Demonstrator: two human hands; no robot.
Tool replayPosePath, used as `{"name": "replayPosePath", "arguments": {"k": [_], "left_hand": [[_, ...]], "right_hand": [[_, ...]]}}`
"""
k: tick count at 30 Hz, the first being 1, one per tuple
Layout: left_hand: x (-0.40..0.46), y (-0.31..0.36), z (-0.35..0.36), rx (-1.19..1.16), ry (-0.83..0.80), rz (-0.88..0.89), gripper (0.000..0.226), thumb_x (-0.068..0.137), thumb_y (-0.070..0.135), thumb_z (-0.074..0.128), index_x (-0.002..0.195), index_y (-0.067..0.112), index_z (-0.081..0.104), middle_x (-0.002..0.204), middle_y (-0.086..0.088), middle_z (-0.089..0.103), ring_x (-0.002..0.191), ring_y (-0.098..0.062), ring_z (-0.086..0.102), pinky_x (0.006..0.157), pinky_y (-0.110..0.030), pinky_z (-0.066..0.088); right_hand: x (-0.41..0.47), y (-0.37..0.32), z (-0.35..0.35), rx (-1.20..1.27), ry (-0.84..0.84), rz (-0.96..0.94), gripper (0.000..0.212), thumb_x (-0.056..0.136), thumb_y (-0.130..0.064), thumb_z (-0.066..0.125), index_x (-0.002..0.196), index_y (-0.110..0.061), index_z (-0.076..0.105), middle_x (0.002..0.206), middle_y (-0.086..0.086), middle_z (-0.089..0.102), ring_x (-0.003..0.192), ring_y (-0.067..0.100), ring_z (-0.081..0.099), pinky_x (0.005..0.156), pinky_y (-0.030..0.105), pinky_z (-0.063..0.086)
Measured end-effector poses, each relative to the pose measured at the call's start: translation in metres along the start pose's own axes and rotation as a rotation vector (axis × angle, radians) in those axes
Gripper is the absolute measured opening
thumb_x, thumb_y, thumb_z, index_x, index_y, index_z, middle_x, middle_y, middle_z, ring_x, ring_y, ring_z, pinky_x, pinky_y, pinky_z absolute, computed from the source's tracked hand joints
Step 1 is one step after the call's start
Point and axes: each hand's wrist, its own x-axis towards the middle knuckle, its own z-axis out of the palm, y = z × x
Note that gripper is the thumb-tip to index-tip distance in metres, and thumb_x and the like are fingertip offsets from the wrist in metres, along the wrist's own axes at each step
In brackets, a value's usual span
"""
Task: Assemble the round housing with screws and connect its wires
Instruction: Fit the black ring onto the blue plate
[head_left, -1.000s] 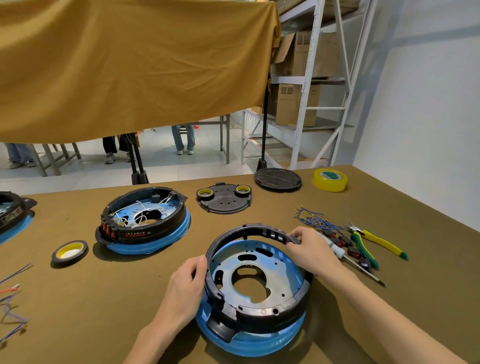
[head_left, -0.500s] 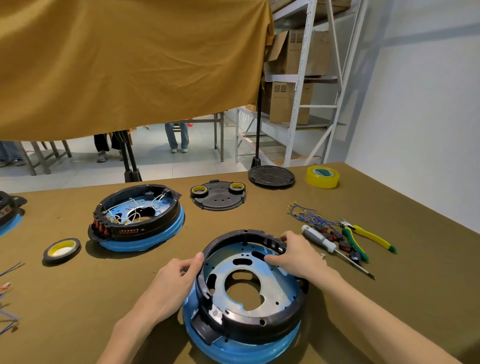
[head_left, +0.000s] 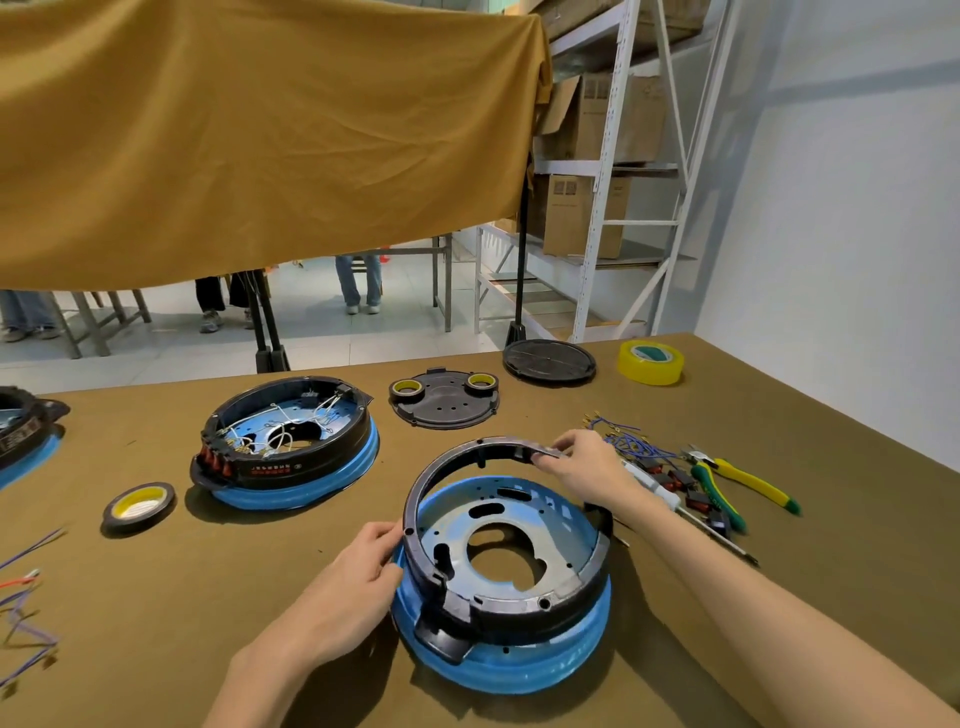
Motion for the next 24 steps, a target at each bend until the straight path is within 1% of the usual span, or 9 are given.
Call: {"name": "replayPosePath", "arguments": {"k": [2, 6, 8, 10, 12, 14, 17, 20, 24], "left_hand": [[0.002, 0.000, 0.006, 0.003, 0.023, 0.003, 0.048, 0.109, 0.029, 0.034, 0.157, 0.029, 0.036, 0.142, 0.016, 0.042, 0.119, 0.002, 0.050, 0.102, -0.020, 0.043], [0.009, -0.001, 0.005, -0.197, 0.039, -0.084, 0.043, 0.112, 0.026, 0.027, 0.150, 0.024, 0.046, 0.118, 0.002, 0.060, 0.079, -0.008, 0.064, 0.070, -0.022, 0.052], [0.009, -0.002, 0.004, -0.282, 0.004, -0.094, 0.042, 0.113, 0.026, 0.025, 0.140, 0.022, 0.056, 0.099, -0.006, 0.071, 0.071, -0.013, 0.067, 0.065, -0.028, 0.056], [0.008, -0.002, 0.005, -0.338, -0.031, -0.087, 0.042, 0.113, 0.029, 0.026, 0.131, 0.023, 0.063, 0.093, -0.005, 0.076, 0.073, -0.019, 0.070, 0.067, -0.032, 0.060], [0.006, -0.001, 0.007, -0.391, -0.033, -0.076, 0.043, 0.111, 0.044, 0.029, 0.127, 0.026, 0.065, 0.090, -0.002, 0.076, 0.075, -0.016, 0.070, 0.068, -0.031, 0.059], [0.004, 0.000, 0.009, -0.337, 0.051, -0.057, 0.054, 0.098, 0.066, 0.032, 0.130, 0.033, 0.061, 0.105, 0.009, 0.070, 0.091, -0.004, 0.066, 0.079, -0.026, 0.054], [0.003, 0.004, 0.011, -0.153, 0.205, -0.007, 0.069, 0.089, 0.076, 0.031, 0.138, 0.036, 0.057, 0.134, 0.022, 0.051, 0.125, 0.001, 0.049, 0.102, -0.026, 0.041], [0.001, 0.009, 0.015, -0.204, 0.219, 0.042, 0.068, 0.094, 0.071, 0.033, 0.146, 0.032, 0.053, 0.145, 0.019, 0.051, 0.134, 0.001, 0.046, 0.115, -0.034, 0.040], [0.004, 0.008, 0.019, -0.193, 0.248, 0.059, 0.068, 0.096, 0.071, 0.033, 0.147, 0.031, 0.053, 0.146, 0.020, 0.051, 0.137, 0.001, 0.043, 0.120, -0.043, 0.037]], "right_hand": [[-0.010, 0.006, -0.009, 0.008, 0.071, 0.027, 0.024, 0.094, -0.037, 0.069, 0.102, -0.014, 0.068, 0.075, -0.003, 0.065, 0.063, 0.011, 0.058, 0.053, 0.028, 0.042], [-0.034, 0.020, -0.008, -0.035, -0.016, 0.080, 0.027, 0.095, -0.035, 0.063, 0.104, -0.011, 0.066, 0.075, 0.004, 0.064, 0.062, 0.019, 0.054, 0.053, 0.030, 0.036], [-0.045, 0.026, 0.006, -0.004, -0.074, 0.105, 0.027, 0.094, -0.032, 0.062, 0.108, -0.008, 0.063, 0.083, 0.007, 0.065, 0.068, 0.020, 0.055, 0.056, 0.031, 0.037], [-0.047, 0.029, 0.017, 0.014, -0.020, 0.087, 0.022, 0.095, -0.028, 0.062, 0.108, -0.011, 0.061, 0.097, 0.014, 0.067, 0.082, 0.026, 0.062, 0.063, 0.034, 0.043], [-0.041, 0.029, 0.018, 0.034, 0.050, 0.061, 0.019, 0.097, -0.028, 0.061, 0.107, -0.013, 0.061, 0.103, 0.016, 0.066, 0.092, 0.033, 0.063, 0.067, 0.033, 0.043], [-0.032, 0.027, 0.015, 0.085, 0.046, 0.069, 0.020, 0.099, -0.028, 0.061, 0.111, -0.011, 0.062, 0.094, 0.013, 0.068, 0.081, 0.028, 0.064, 0.062, 0.031, 0.043], [-0.020, 0.029, 0.014, 0.141, -0.018, 0.141, 0.028, 0.099, -0.023, 0.062, 0.104, 0.004, 0.067, 0.072, 0.012, 0.061, 0.057, 0.022, 0.051, 0.052, 0.030, 0.036], [-0.011, 0.025, 0.008, 0.103, -0.064, 0.169, 0.024, 0.097, -0.021, 0.065, 0.081, -0.004, 0.060, 0.062, 0.009, 0.045, 0.052, 0.020, 0.040, 0.051, 0.028, 0.026], [-0.001, 0.021, 0.002, 0.080, -0.109, 0.163, 0.028, 0.094, -0.020, 0.069, 0.074, -0.011, 0.052, 0.059, 0.006, 0.038, 0.054, 0.019, 0.038, 0.053, 0.028, 0.025]]}}
